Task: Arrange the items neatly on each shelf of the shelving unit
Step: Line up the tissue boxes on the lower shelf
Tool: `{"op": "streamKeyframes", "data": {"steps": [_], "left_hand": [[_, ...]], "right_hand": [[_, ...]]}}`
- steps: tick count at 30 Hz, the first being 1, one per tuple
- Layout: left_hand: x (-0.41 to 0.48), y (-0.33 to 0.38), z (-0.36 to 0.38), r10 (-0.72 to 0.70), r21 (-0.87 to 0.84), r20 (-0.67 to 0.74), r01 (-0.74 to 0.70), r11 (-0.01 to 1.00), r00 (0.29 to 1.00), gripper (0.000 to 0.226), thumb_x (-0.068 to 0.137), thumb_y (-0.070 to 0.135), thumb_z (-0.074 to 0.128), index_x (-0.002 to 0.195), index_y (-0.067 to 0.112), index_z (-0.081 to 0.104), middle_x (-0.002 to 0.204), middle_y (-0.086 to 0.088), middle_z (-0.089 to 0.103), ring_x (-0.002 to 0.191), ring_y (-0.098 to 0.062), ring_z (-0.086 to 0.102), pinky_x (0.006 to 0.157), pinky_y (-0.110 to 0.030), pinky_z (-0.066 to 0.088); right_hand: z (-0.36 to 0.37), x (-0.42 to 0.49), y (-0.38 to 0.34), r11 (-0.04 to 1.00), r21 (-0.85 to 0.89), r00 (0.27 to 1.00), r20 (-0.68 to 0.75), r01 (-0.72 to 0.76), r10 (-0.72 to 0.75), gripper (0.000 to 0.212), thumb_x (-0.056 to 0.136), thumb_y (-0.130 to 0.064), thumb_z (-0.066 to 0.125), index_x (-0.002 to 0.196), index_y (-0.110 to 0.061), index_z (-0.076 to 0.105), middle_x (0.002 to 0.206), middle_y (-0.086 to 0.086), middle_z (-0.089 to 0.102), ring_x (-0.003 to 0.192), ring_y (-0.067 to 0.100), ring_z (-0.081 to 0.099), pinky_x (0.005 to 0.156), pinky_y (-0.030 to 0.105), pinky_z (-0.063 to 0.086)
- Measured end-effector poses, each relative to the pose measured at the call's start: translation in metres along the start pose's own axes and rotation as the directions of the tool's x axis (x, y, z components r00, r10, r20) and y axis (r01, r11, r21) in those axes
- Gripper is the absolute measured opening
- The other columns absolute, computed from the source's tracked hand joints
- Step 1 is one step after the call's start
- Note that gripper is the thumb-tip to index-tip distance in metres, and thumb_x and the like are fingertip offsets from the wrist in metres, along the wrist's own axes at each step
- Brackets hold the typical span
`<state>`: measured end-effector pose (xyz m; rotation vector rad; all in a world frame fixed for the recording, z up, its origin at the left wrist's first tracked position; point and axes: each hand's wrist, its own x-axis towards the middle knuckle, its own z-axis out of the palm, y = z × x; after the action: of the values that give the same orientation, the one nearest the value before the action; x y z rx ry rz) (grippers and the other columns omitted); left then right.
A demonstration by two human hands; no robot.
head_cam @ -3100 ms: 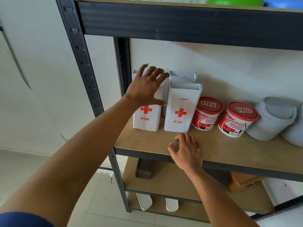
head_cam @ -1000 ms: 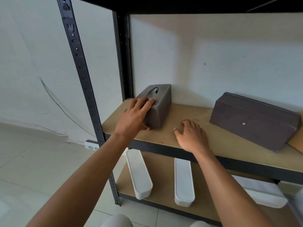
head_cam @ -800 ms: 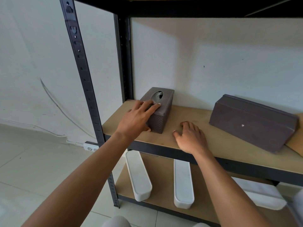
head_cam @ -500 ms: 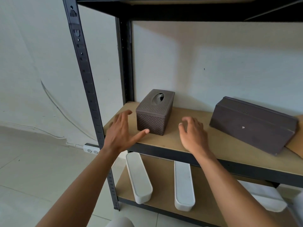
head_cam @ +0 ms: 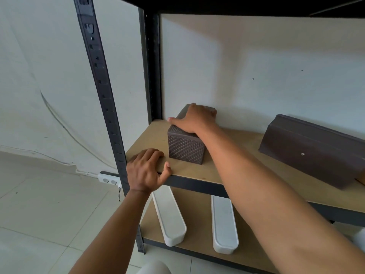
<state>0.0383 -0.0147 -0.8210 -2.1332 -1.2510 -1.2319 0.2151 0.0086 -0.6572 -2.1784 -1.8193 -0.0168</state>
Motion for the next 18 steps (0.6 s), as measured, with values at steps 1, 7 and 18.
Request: {"op": "streamKeyframes", "data": {"steps": [1, 7, 18], "left_hand": [[0.0, -0.001, 0.001, 0.006, -0.002, -0.014, -0.006, 1.0, 1.0, 0.044, 0.091, 0.052, 0.046, 0.088, 0.017, 0.073, 0.093, -0.001, 0.071, 0.08, -0.024, 0.067, 0.065, -0.03, 0.046], [-0.002, -0.002, 0.003, 0.002, 0.008, -0.032, -0.001, 1.0, 0.999, 0.045, 0.091, 0.053, 0.044, 0.088, 0.018, 0.072, 0.092, 0.0, 0.071, 0.078, -0.023, 0.067, 0.064, -0.028, 0.043], [-0.001, 0.002, -0.001, -0.031, 0.018, 0.014, 0.031, 0.999, 0.999, 0.046, 0.092, 0.054, 0.041, 0.09, 0.018, 0.071, 0.093, 0.0, 0.07, 0.079, -0.022, 0.065, 0.065, -0.03, 0.043]], "right_hand": [[0.001, 0.003, -0.003, 1.0, -0.002, 1.0, 0.027, -0.008, 0.008, 0.093, 0.084, -0.082, 0.054, 0.141, -0.009, 0.051, 0.139, 0.011, 0.061, 0.131, 0.032, 0.053, 0.115, 0.051, 0.031], [-0.002, 0.001, 0.008, 0.996, 0.077, 0.994, 0.096, 0.049, -0.056, 0.09, 0.081, -0.07, 0.067, 0.147, -0.014, 0.043, 0.141, 0.002, 0.058, 0.131, 0.025, 0.052, 0.11, 0.048, 0.033], [-0.027, -0.012, 0.075, 0.985, -0.008, 0.965, 0.204, 0.17, -0.165, 0.073, 0.089, -0.032, 0.073, 0.154, -0.035, 0.04, 0.154, -0.004, 0.051, 0.139, 0.022, 0.048, 0.11, 0.043, 0.024]]}}
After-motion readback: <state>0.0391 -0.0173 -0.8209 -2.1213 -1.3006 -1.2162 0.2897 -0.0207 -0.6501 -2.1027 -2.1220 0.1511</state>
